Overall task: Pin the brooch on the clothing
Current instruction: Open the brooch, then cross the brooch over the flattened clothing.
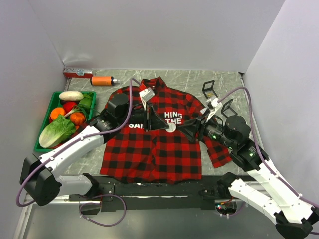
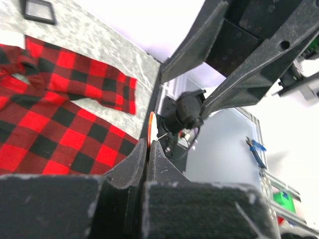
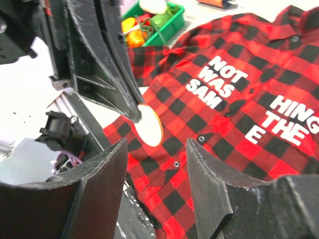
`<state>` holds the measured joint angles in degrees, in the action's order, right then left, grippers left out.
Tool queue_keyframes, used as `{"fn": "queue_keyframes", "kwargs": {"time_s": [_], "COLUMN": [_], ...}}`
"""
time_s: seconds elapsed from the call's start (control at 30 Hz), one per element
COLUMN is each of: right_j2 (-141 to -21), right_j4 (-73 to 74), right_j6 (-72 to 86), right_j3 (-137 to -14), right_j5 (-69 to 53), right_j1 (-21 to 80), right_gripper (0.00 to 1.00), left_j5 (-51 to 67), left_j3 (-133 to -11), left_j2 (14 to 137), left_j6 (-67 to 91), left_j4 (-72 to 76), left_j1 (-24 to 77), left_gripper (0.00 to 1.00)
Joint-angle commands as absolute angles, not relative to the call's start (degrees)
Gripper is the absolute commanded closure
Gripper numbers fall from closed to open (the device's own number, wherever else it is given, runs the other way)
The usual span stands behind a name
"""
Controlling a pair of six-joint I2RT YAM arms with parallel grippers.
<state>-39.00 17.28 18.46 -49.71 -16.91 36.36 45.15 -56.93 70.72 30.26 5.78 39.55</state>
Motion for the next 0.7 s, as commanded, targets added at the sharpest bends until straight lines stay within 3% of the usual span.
{"fn": "queue_keyframes", "kwargs": {"time_s": [0.0, 0.23, 0.43, 0.67], "right_j2": [-38.1, -40.9, -44.2, -47.3], "right_j4": [18.0, 19.0, 13.9, 11.9], "right_j6": [18.4, 20.0, 17.8, 14.5], "right_j3": [-51.0, -49.6, -47.8, -49.4], "right_j5": [-12.3, 2.1, 4.9, 14.2], "right_j1": [35.9, 35.9, 35.9, 35.3], "right_gripper": [0.43, 0.44, 0.44, 0.42], "left_j5": [40.3, 12.0, -5.6, -24.0], "left_j3": [-57.7, -60.6, -67.4, -91.0], "left_j2": [68.6, 70.3, 79.9, 100.8], "left_j6": [29.0, 16.2, 10.1, 5.1], "left_j4": [5.6, -7.2, -15.1, -29.9], "left_j1": [39.3, 40.3, 43.2, 48.8], "left_gripper": [0.99, 0.99, 0.99, 0.99]}}
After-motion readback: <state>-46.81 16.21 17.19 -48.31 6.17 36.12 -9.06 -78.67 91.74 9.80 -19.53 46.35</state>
